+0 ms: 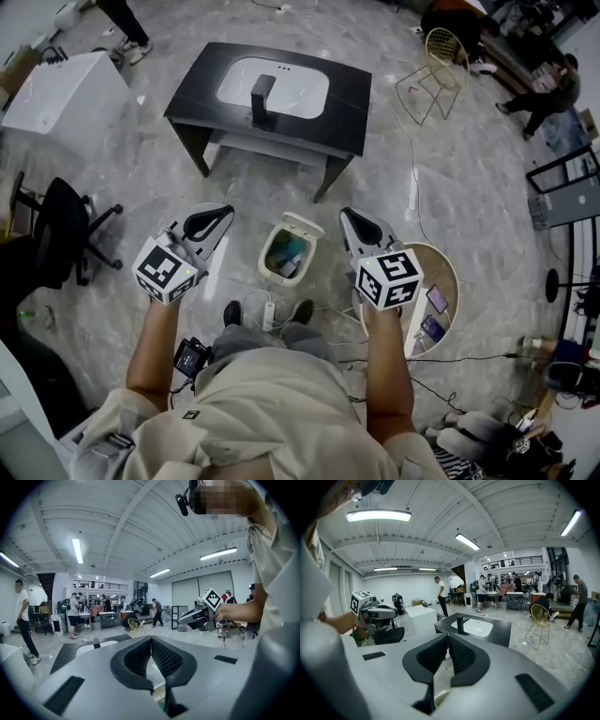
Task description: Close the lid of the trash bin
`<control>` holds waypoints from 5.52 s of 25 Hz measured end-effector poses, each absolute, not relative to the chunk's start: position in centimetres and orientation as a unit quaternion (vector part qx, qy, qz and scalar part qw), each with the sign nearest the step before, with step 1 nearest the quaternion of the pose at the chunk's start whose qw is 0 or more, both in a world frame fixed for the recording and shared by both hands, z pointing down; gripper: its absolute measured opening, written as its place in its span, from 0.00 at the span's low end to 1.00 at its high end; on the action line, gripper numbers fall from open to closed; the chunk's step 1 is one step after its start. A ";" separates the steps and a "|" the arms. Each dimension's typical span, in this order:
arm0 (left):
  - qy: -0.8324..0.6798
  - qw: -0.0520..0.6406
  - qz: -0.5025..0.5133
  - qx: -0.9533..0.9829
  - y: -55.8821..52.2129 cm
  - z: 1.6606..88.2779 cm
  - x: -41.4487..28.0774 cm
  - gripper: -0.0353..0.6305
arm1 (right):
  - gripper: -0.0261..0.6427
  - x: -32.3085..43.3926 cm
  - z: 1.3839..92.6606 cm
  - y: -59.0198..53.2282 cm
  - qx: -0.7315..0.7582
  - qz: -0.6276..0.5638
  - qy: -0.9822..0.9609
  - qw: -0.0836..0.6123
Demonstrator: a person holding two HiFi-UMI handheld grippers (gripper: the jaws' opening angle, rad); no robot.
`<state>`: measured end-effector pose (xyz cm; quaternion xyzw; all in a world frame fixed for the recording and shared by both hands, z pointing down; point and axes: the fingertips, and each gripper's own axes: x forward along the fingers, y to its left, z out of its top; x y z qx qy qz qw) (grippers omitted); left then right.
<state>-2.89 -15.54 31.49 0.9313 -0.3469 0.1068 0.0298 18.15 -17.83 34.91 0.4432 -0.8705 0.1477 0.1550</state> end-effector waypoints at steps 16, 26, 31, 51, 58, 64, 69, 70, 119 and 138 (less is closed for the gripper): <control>-0.361 0.128 0.148 0.912 -18.2 43.1 -2.9 0.08 | 0.08 18.7 52.2 -25.1 0.410 0.265 -0.850 0.195; -0.361 0.180 0.168 0.900 -18.7 50.7 -3.7 0.08 | 0.08 18.5 66.9 -26.7 0.401 0.356 -0.813 0.228; -0.357 0.198 0.180 0.895 -18.4 53.8 -4.1 0.08 | 0.08 19.1 74.0 -26.5 0.405 0.399 -0.785 0.248; -0.342 0.248 0.201 0.884 -16.3 62.7 -5.7 0.08 | 0.08 19.7 85.4 -24.1 0.416 0.461 -0.737 0.267; -0.340 0.250 0.200 0.884 -15.1 62.8 -5.8 0.08 | 0.08 17.8 86.2 -19.4 0.385 0.483 -0.734 0.282; -0.337 0.253 0.201 0.884 -14.6 63.2 -5.8 0.08 | 0.08 15.9 89.1 -14.2 0.351 0.510 -0.721 0.311; -0.337 0.256 0.206 0.882 -13.5 64.2 -6.2 0.08 | 0.08 14.7 91.8 -11.0 0.335 0.511 -0.715 0.340; -0.336 0.257 0.207 0.882 -13.2 64.3 -6.3 0.08 | 0.08 14.4 92.4 -10.4 0.332 0.510 -0.714 0.347; -0.351 0.246 0.220 0.876 -11.4 63.6 -11.7 0.08 | 0.08 13.8 101.2 -6.7 0.316 0.464 -0.670 0.486; -0.333 0.121 0.145 0.924 -11.7 42.1 -13.0 0.08 | 0.08 12.1 62.6 -14.6 0.427 0.315 -0.795 0.295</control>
